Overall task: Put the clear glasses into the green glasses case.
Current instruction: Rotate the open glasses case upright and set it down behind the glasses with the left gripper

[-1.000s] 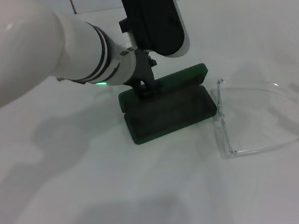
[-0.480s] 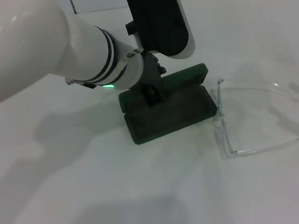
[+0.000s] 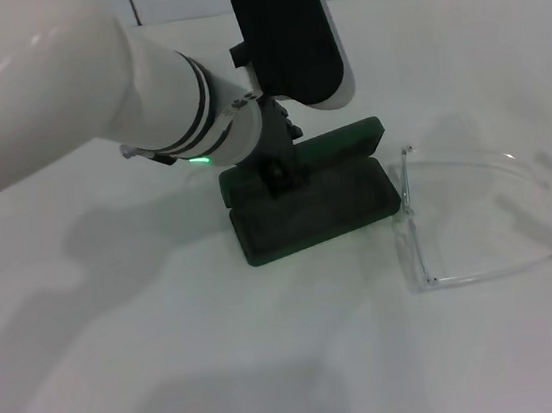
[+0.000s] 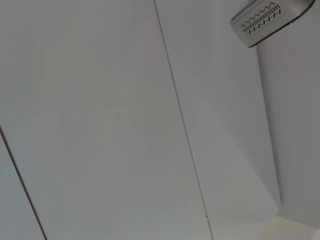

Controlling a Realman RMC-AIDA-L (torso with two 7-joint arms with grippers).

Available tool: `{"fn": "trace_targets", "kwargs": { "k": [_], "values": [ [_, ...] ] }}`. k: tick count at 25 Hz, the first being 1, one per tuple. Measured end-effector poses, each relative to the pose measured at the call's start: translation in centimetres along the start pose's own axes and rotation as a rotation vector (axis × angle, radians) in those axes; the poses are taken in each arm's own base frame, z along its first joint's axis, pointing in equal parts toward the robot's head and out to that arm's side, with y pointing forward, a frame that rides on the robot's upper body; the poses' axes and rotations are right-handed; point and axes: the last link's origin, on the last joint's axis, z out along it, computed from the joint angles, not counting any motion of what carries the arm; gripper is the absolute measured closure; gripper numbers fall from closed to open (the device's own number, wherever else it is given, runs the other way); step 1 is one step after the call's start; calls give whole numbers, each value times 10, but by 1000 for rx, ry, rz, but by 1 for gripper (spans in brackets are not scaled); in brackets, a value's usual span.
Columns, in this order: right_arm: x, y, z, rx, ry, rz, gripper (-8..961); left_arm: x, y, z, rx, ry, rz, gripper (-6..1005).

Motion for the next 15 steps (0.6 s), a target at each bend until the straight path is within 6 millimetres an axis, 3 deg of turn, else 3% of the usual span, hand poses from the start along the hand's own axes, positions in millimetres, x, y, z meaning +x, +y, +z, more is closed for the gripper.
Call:
{"fn": "trace_targets", "kwargs": {
  "k": [6, 12, 15],
  "values": [
    [0, 0, -1, 3, 1, 1, 151, 3, -1, -2, -24, 33, -14, 604],
    [0, 0, -1, 4, 0, 1, 152, 2, 0, -3, -28, 40, -12, 805],
    [0, 0, -2, 6, 1, 1, 152, 3, 1, -4, -29, 47, 3, 812]
  ]
}}
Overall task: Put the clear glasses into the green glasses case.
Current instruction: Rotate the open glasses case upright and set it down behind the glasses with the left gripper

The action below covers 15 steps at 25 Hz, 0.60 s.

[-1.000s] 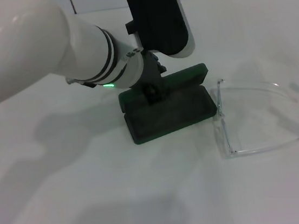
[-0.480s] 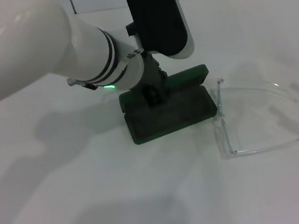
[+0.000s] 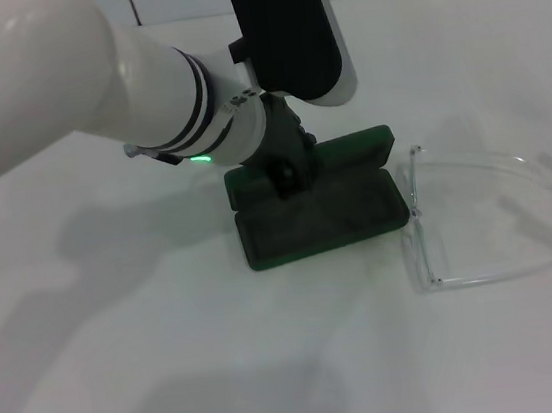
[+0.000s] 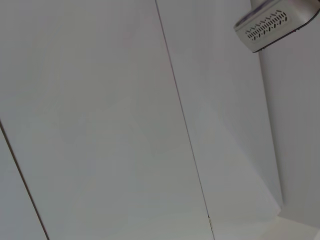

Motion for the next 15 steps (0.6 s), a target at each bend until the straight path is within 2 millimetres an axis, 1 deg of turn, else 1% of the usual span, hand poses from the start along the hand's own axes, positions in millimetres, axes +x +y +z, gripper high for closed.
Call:
{"fn": "trace_targets", "kwargs": {
  "k": [3, 9, 15],
  "values": [
    [0, 0, -1, 2, 1, 2, 152, 2, 3, -2, -9, 24, 25, 817],
    [1, 1, -2, 6, 1, 4, 153, 10, 15, -13, -31, 126, 103, 817],
    [1, 1, -2, 6, 1, 4, 153, 10, 18, -14, -29, 132, 154, 817]
  ]
}}
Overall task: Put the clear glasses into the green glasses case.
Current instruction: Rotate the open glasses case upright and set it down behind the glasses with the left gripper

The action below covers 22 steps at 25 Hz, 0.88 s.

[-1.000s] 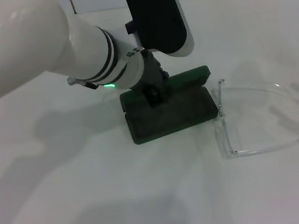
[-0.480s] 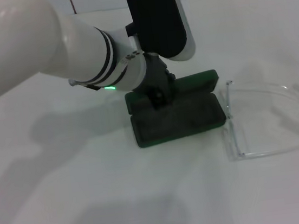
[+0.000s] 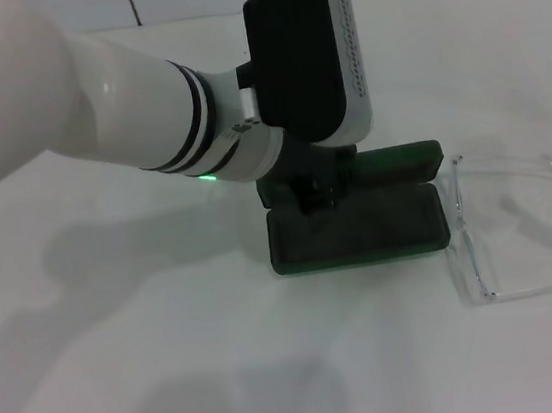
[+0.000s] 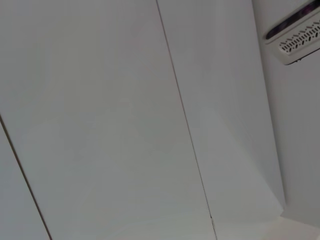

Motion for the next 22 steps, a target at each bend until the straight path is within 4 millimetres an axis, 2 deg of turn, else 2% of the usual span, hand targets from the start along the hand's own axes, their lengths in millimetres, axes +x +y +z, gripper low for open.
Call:
{"fn": "trace_targets", "kwargs": {
  "k": [8, 22],
  "values": [
    [0, 0, 0, 0, 0, 0, 154, -5, 0, 2, 2, -13, 61, 818],
    [0, 1, -4, 6, 1, 2, 155, -12, -1, 6, 19, -30, 50, 817]
  ]
}}
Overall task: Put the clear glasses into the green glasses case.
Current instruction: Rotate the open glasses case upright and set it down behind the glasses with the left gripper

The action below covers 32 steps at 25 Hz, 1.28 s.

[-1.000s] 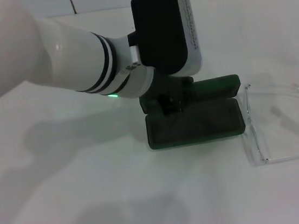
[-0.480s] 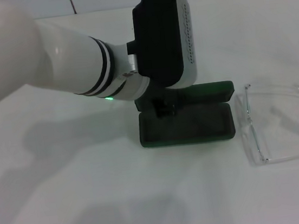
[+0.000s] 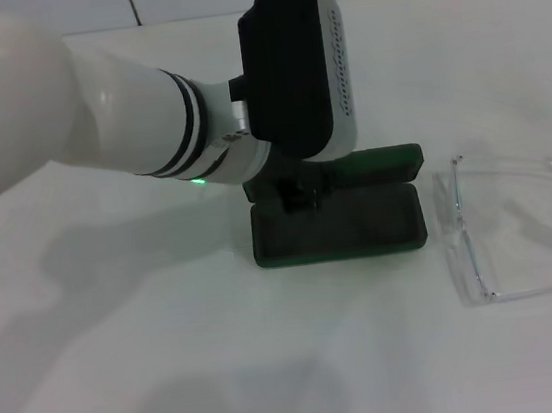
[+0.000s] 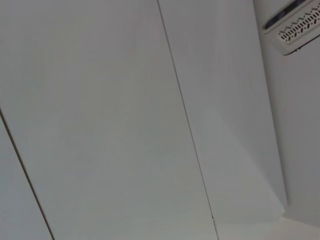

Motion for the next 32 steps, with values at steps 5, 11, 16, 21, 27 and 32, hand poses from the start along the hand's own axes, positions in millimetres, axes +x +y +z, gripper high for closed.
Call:
{"fn": "trace_targets", "kwargs": {
  "k": [5, 11, 16, 21, 27, 32],
  "values": [
    [0, 0, -1, 0, -1, 1, 156, -4, 0, 1, 17, -14, -1, 815],
    [0, 1, -1, -1, -2, 1, 156, -5, 0, 1, 26, -13, -14, 811],
    [0, 1, -1, -2, -3, 0, 157, -5, 0, 1, 27, -13, -22, 808],
    [0, 1, -1, -3, -3, 0, 157, -6, 0, 2, 30, -27, -26, 805],
    [-1, 0, 1, -6, -4, 0, 157, -5, 1, 1, 27, -26, -47, 802],
    [-1, 1, 2, -12, -8, -1, 158, -3, 1, 0, 27, -21, -49, 777]
  ]
}}
